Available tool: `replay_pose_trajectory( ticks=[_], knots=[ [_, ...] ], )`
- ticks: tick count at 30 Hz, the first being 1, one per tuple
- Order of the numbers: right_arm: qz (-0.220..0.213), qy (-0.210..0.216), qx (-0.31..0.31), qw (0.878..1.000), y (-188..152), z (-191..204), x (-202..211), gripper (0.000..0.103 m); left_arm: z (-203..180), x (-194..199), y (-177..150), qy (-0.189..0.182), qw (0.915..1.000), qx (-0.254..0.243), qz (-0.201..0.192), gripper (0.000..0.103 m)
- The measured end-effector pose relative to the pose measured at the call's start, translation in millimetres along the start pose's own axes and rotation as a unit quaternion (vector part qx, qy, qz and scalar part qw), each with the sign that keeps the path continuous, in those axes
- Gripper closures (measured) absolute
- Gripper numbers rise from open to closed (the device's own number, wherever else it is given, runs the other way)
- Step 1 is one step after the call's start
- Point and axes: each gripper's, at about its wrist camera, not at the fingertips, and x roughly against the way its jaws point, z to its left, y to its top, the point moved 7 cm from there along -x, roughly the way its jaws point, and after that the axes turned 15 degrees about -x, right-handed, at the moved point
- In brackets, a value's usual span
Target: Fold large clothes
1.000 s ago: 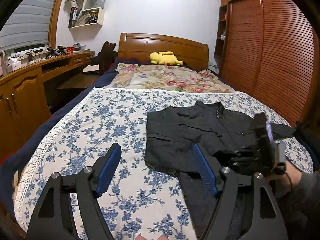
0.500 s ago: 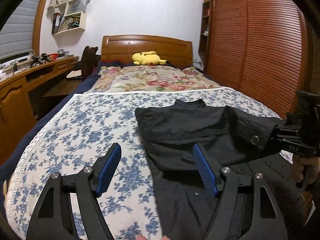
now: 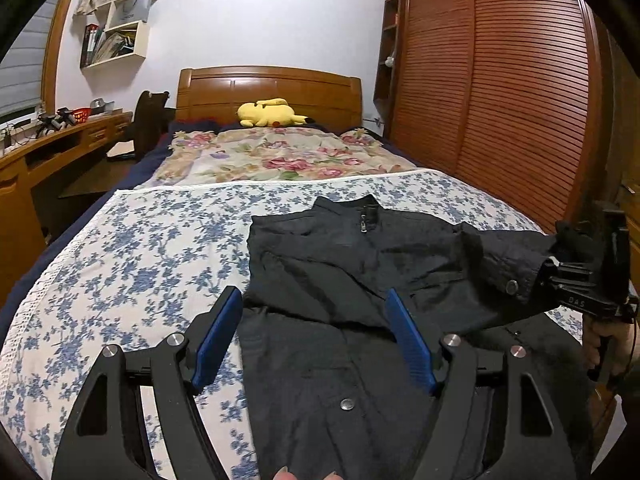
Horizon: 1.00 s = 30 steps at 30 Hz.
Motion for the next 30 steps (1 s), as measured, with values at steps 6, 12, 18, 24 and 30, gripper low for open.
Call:
replay_pose_trajectory(
  ticks=[6,12,18,24,30],
  knots=[
    [0.019,-0.027,-0.030,0.999,-11,-18,-3,0.097,-14,-10,4,-0.006,0.9999,-0.011,0.004,0.028],
    [0.024,-0.055,-0.047,0.997,-10,-35,8,0.095,-28,-18,8,-0.018,0.9998,-0.011,0.005,0.028],
    [0.027,-0.072,-0.054,0.996,-8,-43,21,0.072,-49,-26,12,-0.031,0.9993,-0.021,0.005,0.028],
    [0.028,-0.066,-0.050,0.996,-8,-43,20,0.060,-67,-36,13,-0.042,0.9985,-0.032,0.010,0.028],
    [0.041,-0.070,-0.046,0.996,-10,-59,-6,0.060,-86,-46,11,-0.056,0.9974,-0.042,0.017,0.028]
  ],
)
